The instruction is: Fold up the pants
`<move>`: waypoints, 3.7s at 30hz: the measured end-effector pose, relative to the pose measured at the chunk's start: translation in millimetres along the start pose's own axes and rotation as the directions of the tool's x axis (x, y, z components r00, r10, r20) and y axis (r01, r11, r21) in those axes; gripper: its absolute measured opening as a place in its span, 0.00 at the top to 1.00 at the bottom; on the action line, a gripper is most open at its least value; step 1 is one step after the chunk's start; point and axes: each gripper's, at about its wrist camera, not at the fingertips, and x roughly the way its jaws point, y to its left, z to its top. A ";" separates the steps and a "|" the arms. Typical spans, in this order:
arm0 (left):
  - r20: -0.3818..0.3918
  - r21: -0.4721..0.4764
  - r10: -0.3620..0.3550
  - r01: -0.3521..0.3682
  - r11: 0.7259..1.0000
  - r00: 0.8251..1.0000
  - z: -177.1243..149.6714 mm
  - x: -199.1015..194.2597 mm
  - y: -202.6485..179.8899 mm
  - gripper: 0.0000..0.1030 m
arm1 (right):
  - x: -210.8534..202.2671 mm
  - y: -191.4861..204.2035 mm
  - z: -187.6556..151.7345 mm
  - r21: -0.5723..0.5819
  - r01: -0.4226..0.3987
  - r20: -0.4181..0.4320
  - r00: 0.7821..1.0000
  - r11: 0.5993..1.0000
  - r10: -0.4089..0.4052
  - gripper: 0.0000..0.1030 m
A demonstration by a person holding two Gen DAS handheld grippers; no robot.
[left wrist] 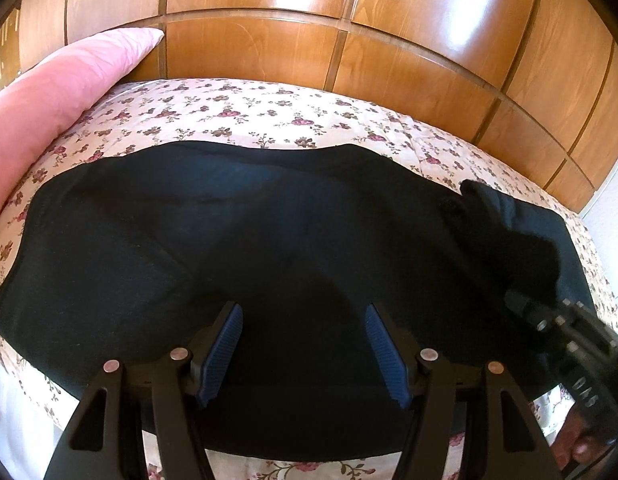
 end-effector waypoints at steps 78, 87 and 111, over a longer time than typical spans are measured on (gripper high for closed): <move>0.066 0.038 -0.262 0.260 0.965 0.963 12.8 -23.5 -6.6 0.54 | -46.8 -71.9 -4.8 0.088 0.103 0.062 0.992 0.991 -0.109 0.57; 0.154 -0.227 -0.122 0.155 0.961 0.980 -7.2 -55.3 94.7 0.54 | 0.9 -6.6 -5.6 -0.043 -0.032 -0.004 0.999 0.999 0.032 0.57; 0.281 -0.752 -0.251 0.375 0.542 0.926 -64.7 -24.7 256.1 0.48 | 8.9 -0.5 -12.7 -0.015 -0.054 0.007 0.998 0.998 0.054 0.56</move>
